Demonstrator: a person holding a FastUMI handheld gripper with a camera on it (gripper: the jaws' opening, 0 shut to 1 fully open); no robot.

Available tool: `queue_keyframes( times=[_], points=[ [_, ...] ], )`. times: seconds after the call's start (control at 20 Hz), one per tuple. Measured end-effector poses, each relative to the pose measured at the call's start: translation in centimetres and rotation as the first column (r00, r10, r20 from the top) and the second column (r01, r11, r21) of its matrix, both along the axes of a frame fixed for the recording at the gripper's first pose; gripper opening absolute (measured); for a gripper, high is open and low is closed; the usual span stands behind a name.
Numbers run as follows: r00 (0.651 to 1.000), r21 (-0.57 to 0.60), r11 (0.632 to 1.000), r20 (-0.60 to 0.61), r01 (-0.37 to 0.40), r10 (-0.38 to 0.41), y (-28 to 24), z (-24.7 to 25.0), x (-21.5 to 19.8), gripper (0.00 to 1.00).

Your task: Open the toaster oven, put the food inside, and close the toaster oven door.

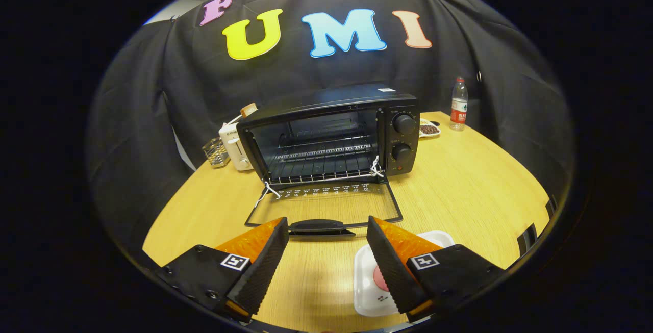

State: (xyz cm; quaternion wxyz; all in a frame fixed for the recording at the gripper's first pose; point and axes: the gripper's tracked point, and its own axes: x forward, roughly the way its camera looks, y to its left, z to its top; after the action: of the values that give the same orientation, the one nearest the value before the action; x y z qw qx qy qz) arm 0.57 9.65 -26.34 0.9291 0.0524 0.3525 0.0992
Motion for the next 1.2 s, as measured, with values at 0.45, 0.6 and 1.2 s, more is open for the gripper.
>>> queue_keyframes(
  times=[0.45, 0.6, 1.2],
  points=[
    [0.941, 0.184, 0.98, -0.312, -0.075, 0.131, -9.1, -0.2, -2.3, 0.98],
    [0.894, 0.197, 0.974, -0.407, -0.114, 0.187, -12.3, -1.8, -3.3, 0.98],
    [0.663, 0.259, 0.95, -0.683, -0.171, 0.306, -15.8, -8.0, -4.7, 0.82]
  ],
)
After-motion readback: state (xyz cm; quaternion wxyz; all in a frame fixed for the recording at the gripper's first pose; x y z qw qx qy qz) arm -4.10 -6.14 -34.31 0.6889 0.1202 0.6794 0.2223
